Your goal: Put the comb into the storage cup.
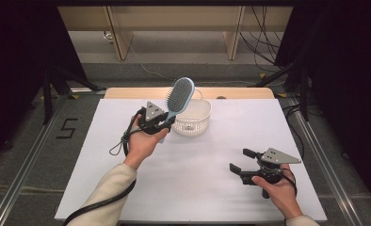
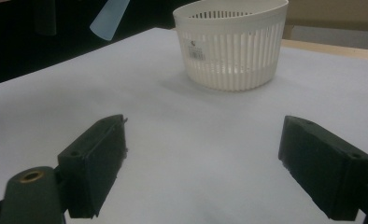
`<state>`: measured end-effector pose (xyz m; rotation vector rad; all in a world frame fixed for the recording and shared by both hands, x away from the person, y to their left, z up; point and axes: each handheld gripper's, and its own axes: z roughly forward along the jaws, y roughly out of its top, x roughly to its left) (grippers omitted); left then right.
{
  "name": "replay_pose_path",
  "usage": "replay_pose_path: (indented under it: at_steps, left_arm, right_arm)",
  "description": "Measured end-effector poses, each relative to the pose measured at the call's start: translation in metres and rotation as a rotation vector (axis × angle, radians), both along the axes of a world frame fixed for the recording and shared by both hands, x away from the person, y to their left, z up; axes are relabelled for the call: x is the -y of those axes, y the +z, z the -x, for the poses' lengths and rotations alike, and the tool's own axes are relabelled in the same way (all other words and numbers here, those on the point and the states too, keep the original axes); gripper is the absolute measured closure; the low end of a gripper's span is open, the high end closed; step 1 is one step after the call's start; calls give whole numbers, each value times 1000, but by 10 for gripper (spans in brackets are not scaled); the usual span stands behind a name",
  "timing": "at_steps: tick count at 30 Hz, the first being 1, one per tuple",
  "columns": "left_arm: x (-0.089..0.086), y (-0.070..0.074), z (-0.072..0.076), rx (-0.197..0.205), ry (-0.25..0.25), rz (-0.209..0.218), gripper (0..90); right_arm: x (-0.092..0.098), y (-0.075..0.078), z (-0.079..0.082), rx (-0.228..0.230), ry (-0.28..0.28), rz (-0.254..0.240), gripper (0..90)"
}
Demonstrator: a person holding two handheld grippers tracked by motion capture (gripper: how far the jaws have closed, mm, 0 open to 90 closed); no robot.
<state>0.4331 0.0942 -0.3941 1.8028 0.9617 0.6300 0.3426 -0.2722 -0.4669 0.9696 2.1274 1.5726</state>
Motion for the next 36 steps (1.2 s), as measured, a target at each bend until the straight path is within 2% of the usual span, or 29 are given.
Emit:
replay_pose_path:
  at_steps: [36]
  left_arm:
    - [1, 9, -11, 11, 10, 8, 698]
  right_arm:
    - [0, 0, 0, -1, -1, -3, 159]
